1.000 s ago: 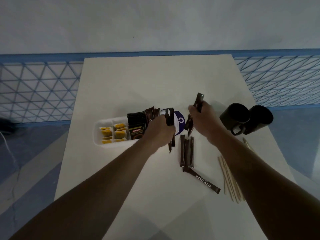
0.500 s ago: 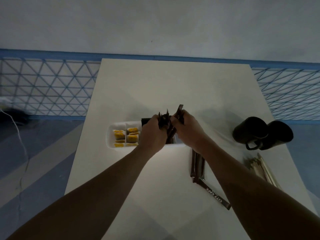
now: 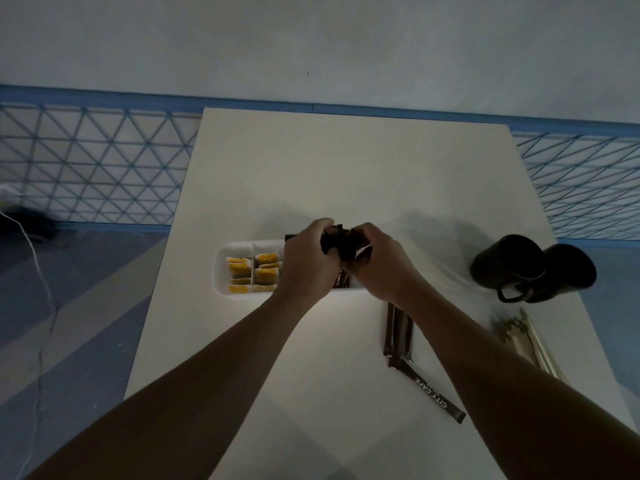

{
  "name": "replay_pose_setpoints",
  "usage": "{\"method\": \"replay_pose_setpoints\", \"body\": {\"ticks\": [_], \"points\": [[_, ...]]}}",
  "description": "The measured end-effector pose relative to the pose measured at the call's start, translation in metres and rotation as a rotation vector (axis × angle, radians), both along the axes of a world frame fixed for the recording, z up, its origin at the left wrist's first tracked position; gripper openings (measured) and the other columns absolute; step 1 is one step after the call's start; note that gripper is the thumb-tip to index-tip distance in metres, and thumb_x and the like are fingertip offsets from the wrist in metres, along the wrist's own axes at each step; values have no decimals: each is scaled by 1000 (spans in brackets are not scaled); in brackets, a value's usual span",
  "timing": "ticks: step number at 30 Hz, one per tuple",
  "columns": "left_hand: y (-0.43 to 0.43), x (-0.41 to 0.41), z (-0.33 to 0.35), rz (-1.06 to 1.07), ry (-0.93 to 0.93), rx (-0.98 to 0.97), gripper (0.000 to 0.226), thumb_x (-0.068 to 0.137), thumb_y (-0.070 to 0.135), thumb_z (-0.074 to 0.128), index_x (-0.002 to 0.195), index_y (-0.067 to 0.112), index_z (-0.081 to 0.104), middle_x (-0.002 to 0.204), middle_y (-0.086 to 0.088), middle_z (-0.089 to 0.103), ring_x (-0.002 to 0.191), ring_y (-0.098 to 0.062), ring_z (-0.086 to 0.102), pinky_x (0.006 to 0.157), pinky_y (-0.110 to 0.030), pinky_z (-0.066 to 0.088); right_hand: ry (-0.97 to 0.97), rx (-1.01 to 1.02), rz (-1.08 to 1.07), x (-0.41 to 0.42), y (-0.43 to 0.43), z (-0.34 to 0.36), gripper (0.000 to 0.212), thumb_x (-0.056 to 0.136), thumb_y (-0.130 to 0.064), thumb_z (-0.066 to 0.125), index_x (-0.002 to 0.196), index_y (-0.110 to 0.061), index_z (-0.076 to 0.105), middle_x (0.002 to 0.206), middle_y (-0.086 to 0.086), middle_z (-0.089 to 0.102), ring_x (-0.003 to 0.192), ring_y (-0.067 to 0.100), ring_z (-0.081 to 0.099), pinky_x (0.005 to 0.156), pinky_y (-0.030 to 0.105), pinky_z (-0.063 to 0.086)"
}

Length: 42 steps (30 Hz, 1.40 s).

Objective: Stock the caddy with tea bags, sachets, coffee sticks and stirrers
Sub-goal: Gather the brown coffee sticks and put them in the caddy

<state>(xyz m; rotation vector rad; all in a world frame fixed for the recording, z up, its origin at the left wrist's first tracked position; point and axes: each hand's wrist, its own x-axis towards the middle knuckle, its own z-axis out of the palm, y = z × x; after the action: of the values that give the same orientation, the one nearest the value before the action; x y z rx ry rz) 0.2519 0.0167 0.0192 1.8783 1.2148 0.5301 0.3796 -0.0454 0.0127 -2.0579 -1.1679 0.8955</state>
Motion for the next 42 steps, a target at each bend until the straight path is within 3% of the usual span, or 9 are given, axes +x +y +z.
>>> {"method": "replay_pose_setpoints", "body": {"ticks": [7, 11, 16, 19, 23, 27, 31, 38, 42], "points": [[8, -4, 8, 31, -11, 138, 29, 91, 4, 59, 115, 12, 72, 112, -3, 72, 104, -12, 64, 79, 8, 29, -36, 85, -96, -3, 2, 0, 21, 87, -19, 73, 105, -24, 65, 88, -17, 67, 75, -2, 63, 66, 17, 48], [9, -6, 5, 40, 39, 161, 23, 91, 7, 60, 104, 14, 77, 102, -2, 76, 93, -13, 68, 83, -7, 39, -123, 121, -138, -7, 4, -6, 11, 89, -13, 67, 98, -17, 73, 81, -9, 69, 70, 2, 61, 53, 4, 38], [11, -7, 3, 72, 88, 133, 20, 88, 7, 62, 100, 12, 78, 98, -4, 74, 87, -13, 65, 67, 0, 33, -265, 123, -58, -10, 8, -17, 12, 86, -5, 64, 90, -7, 76, 80, 6, 71, 71, 21, 63, 54, 7, 34], [11, -6, 6, 74, 75, 110, 24, 85, 5, 62, 103, 13, 76, 100, -4, 72, 90, -15, 66, 74, -6, 37, -262, 130, -61, -10, 8, -13, 15, 87, -5, 64, 97, -8, 76, 84, 4, 73, 72, 17, 63, 57, 6, 36], [13, -9, 7, 101, 109, 123, 28, 83, 5, 61, 107, 16, 72, 101, -2, 66, 82, -7, 56, 61, 0, 34, -185, 126, -120, -5, 7, -7, 25, 85, -8, 70, 108, -17, 70, 94, -5, 72, 75, 8, 66, 60, 4, 41], [16, -13, 6, 136, 166, 45, 17, 85, 20, 63, 101, 19, 64, 98, -2, 66, 89, -18, 60, 74, -25, 47, -186, 133, -138, 1, 1, -8, 23, 85, -11, 72, 108, -16, 70, 91, -4, 69, 72, -1, 61, 57, 0, 41], [13, -22, 10, 45, 265, -85, 37, 77, 40, 76, 100, 18, 58, 93, 0, 64, 84, -20, 62, 76, -37, 55, -212, 131, -142, 6, -8, -6, 21, 88, -13, 68, 109, -16, 71, 91, -6, 70, 75, 1, 62, 61, 0, 38], [1, -20, 8, -22, 219, 32, 9, 78, 10, 74, 85, 14, 70, 88, -1, 71, 83, -17, 64, 69, -24, 44, -222, 116, -163, 6, -29, -6, 22, 90, -13, 64, 111, -17, 70, 92, -7, 71, 75, -3, 60, 58, -1, 38], [-3, -8, 2, 31, 93, 105, 9, 78, 8, 75, 85, 12, 70, 84, -2, 71, 79, -18, 65, 74, -31, 52, -189, 120, -207, 8, -45, -6, 22, 90, -12, 62, 110, -16, 71, 91, -6, 72, 76, 1, 65, 62, 2, 42]]}}
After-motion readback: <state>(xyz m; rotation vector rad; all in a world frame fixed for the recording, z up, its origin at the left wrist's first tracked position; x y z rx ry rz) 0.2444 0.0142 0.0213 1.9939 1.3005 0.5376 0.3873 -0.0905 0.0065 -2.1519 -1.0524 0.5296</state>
